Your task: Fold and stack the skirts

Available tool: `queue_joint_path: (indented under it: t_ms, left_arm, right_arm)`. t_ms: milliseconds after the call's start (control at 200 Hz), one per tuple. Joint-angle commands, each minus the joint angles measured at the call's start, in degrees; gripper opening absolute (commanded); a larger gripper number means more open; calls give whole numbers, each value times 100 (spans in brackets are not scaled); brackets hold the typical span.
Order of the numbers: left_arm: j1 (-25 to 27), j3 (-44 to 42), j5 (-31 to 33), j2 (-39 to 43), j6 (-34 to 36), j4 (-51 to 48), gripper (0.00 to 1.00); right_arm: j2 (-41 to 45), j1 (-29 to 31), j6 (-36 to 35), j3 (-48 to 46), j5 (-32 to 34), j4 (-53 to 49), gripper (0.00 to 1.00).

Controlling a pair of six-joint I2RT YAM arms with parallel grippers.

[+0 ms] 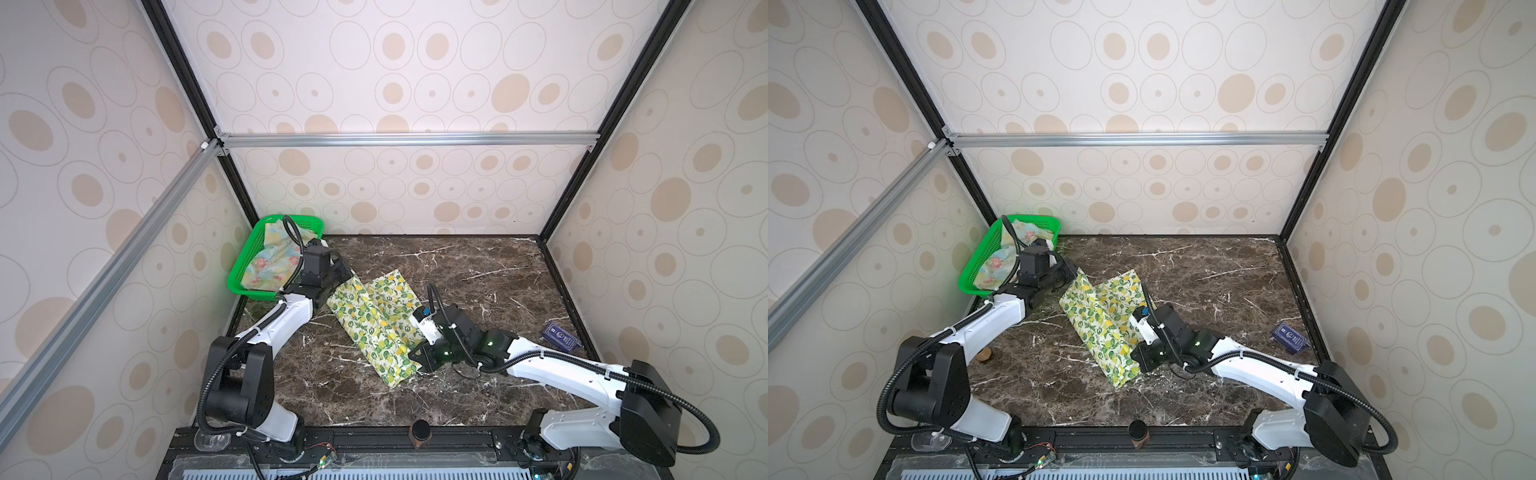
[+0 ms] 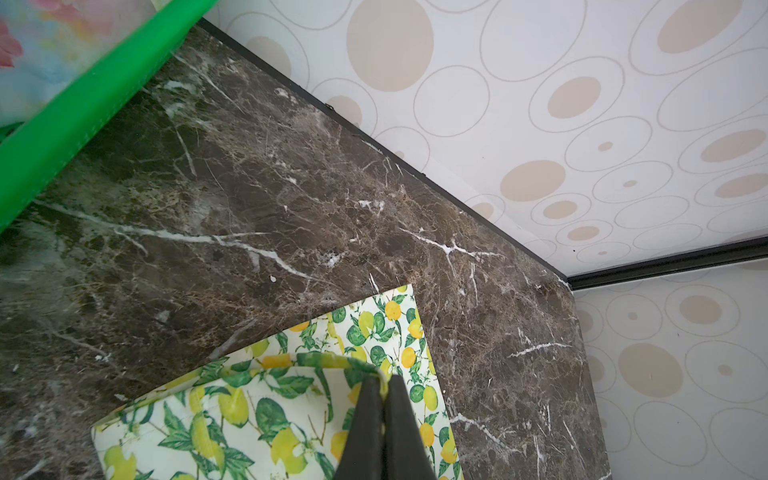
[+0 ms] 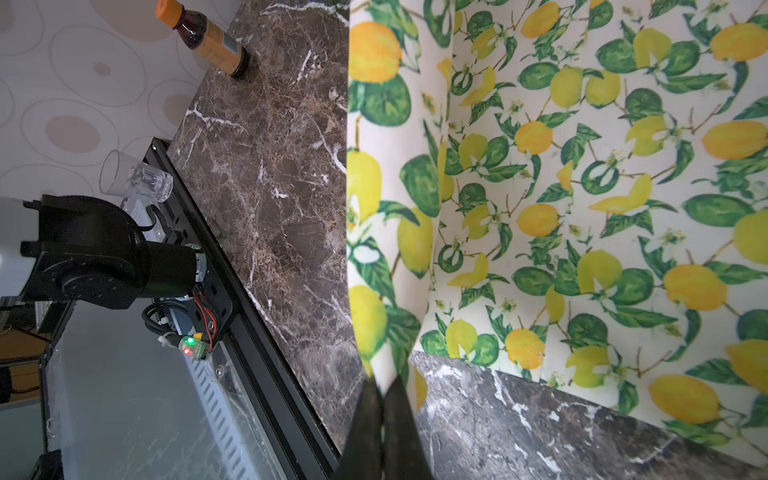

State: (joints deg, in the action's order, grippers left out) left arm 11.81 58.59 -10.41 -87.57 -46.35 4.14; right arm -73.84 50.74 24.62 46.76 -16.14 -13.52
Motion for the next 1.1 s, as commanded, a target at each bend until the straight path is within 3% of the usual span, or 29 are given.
queue_joint_path:
  t_ms: [0, 350, 530, 1095]
  left_arm:
    - [23, 328, 18, -92, -140, 218, 0]
    - [-3, 470, 283, 421, 67, -279, 0]
    - [-137, 306, 441, 1012, 213, -694, 0]
    - [-494, -343, 712, 2689, 478, -1903, 0]
  right_arm:
    - [162, -47, 16, -67, -38, -15, 0]
    - [129, 79, -338, 379, -9, -470, 0]
    - [133, 521, -537, 671, 385, -714, 0]
    - [-53, 1718, -608, 1331, 621, -1056, 0]
